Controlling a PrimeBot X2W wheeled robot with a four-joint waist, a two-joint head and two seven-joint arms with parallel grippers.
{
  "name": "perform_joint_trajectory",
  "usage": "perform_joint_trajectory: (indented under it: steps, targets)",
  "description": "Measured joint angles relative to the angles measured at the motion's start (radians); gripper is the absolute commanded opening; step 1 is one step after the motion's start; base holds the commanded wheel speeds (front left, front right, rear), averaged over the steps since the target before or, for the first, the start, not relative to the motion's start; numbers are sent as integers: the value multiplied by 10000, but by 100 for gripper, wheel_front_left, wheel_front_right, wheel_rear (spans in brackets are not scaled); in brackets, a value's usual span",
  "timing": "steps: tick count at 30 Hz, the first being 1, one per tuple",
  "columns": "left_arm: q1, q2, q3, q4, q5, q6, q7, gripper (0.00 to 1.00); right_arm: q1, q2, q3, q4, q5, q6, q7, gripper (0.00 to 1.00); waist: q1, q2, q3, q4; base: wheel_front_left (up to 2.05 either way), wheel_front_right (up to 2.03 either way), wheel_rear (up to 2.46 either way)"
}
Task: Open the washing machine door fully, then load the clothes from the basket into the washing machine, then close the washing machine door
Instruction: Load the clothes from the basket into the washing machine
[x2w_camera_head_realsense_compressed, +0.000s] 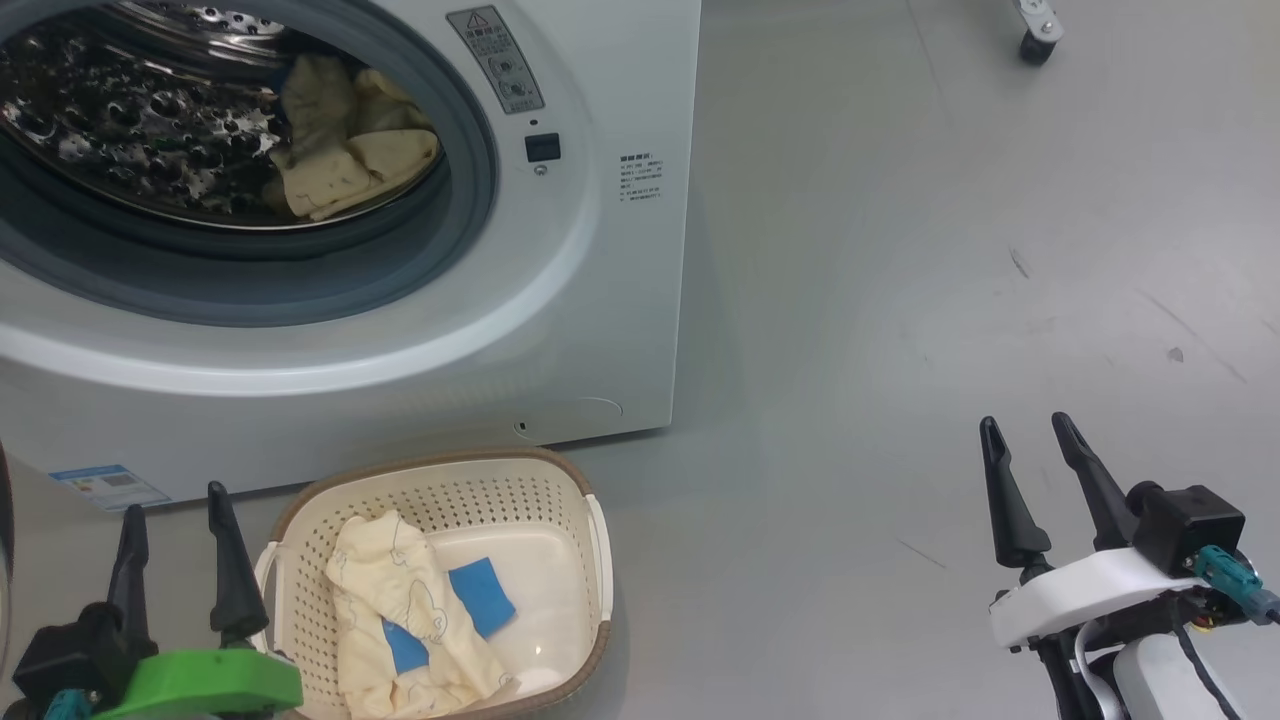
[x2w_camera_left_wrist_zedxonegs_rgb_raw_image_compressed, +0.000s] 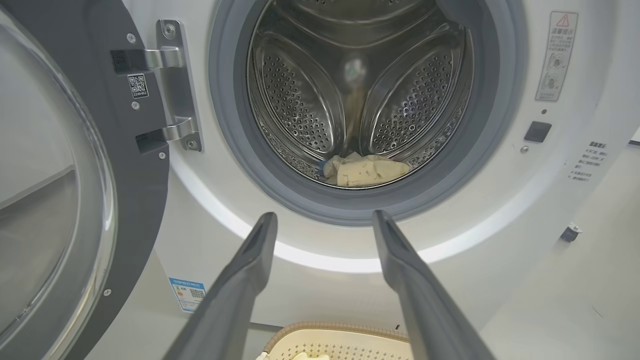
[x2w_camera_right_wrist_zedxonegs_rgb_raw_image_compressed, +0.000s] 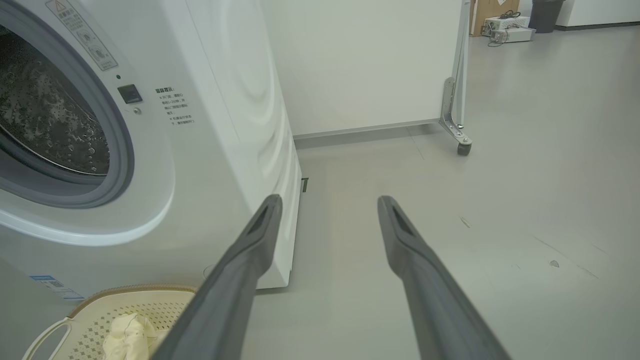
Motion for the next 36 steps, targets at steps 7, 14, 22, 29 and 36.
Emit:
perform_joint_trajectory:
  steps: [7,14,22,29,36]
  targets:
    - [1081,8,-81,-520,19,-19,2,100,326,63,100,-261,-119,-121,0,100,0,0,-695,120,0,0,0]
    - [1907,8,-320,-961,382,-86,4,100,660,59,217,-495,-282,-205,0,100,0,0,-1129,154,0,0,0]
    - [2336,12,-468,-1442,656,-42,8,100,746,-29,224,-759,-454,-309,0,100,0,0,-1188,133,0,0,0]
    - [2565,13,-600,-1634,717,56,8,100,858,-54,245,-867,-537,-393,2,100,0,0,-1213,166,0,0,0]
    - [2679,15,-692,-1776,717,171,8,100,956,-79,268,-974,-537,-476,6,100,0,0,-1238,187,0,0,0]
